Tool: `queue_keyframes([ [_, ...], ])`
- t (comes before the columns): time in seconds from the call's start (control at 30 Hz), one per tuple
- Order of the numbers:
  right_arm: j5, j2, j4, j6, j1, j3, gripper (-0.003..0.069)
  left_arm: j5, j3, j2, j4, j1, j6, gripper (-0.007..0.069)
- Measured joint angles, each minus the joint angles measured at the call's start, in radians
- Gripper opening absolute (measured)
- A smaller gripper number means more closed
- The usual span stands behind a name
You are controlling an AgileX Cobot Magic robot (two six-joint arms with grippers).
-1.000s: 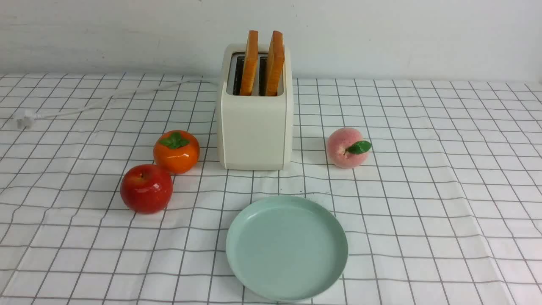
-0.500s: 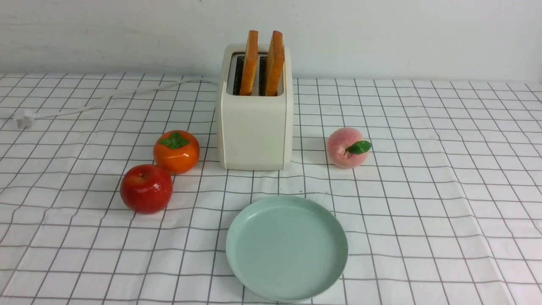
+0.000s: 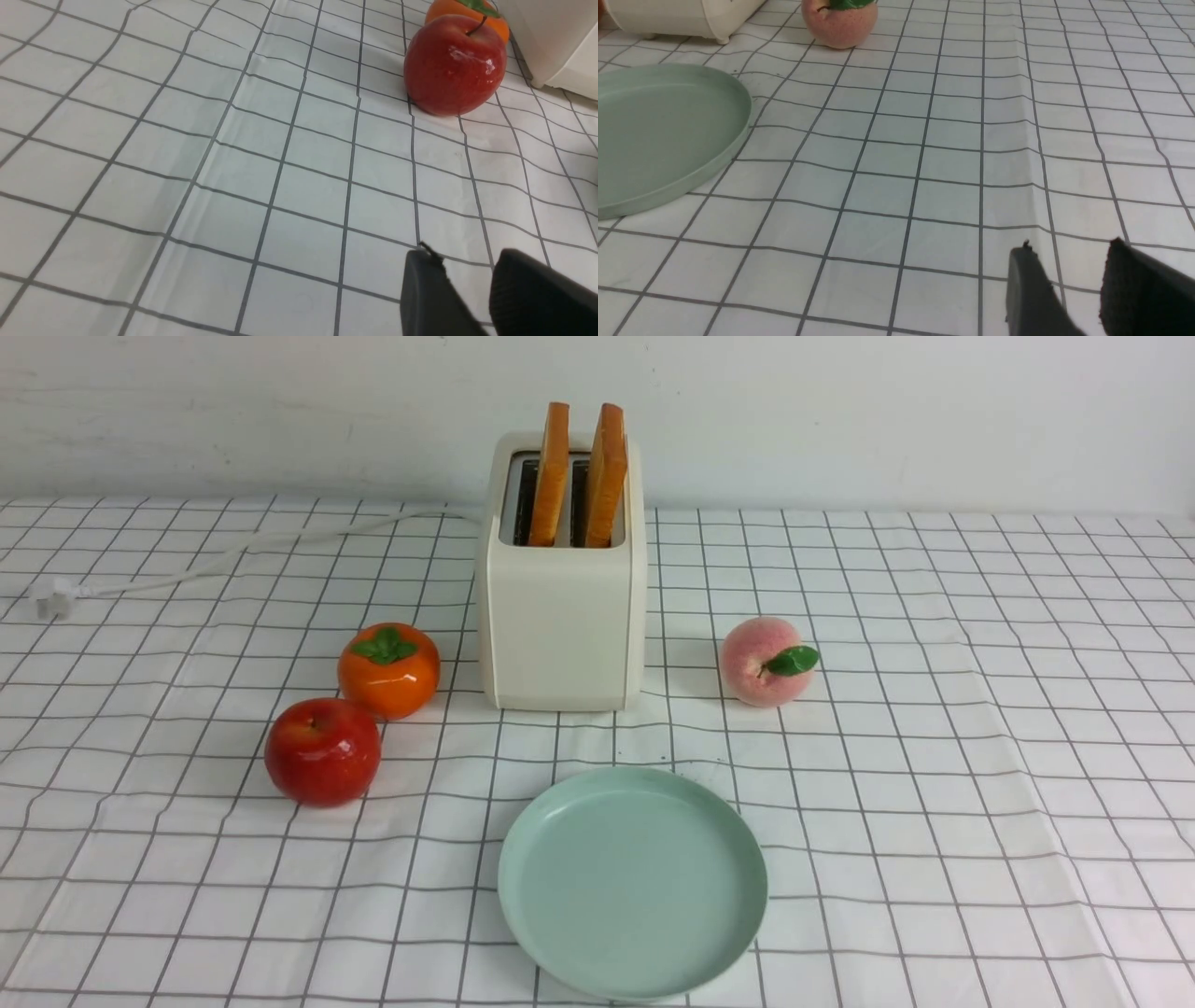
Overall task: Take toasted bread from bread machine on white checkered table place on plate.
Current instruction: 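Reach for a toast slice standing in the toaster with the left gripper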
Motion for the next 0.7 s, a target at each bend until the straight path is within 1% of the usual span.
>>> queue_keyframes([
  [0.7, 0.000, 0.000, 0.000, 0.000, 0.000, 0.000, 0.0240, -0.011, 0.000, 0.000, 0.000, 0.000, 0.000, 0.0218],
])
